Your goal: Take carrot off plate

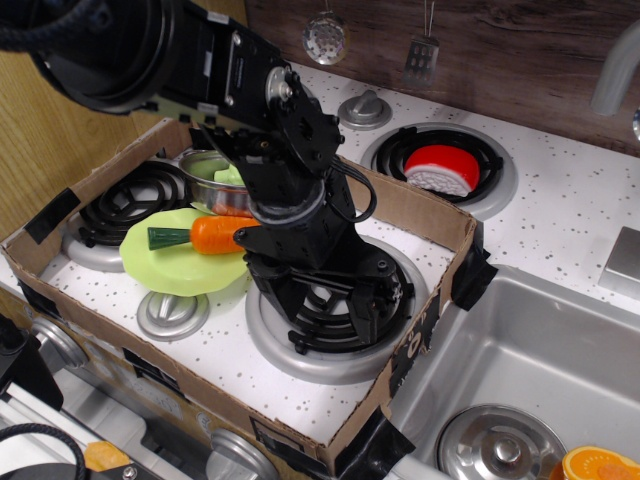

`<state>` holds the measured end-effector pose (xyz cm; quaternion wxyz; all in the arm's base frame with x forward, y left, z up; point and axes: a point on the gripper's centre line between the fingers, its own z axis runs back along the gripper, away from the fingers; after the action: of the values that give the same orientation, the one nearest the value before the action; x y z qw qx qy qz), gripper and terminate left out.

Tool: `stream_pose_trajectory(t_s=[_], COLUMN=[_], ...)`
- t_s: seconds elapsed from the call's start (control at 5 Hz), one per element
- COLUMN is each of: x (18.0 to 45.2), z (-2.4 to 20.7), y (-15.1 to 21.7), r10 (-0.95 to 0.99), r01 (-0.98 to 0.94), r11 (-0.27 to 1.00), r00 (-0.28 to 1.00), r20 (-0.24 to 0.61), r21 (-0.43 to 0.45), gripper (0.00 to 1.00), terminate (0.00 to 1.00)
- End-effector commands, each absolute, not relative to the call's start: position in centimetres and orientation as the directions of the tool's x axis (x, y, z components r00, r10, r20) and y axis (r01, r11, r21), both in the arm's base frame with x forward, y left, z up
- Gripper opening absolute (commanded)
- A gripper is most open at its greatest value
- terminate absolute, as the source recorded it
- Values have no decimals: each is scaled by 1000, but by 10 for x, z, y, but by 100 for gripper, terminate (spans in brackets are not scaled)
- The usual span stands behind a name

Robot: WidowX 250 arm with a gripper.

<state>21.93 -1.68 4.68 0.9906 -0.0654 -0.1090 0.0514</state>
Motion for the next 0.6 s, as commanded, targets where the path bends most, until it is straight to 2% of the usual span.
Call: stream_pose_trajectory(t_s=[0.0,0.2,0.4], x=[219,218,221], z=[47,57,72], y=[-17,-12,-3], r10=[116,35,-88], r01=[-88,-7,106], r11=[986,994,993], r00=[971,965,961], r20=[209,260,261], r21=[-141,-110,-56], gripper=[100,100,100], terminate=[0,0,0])
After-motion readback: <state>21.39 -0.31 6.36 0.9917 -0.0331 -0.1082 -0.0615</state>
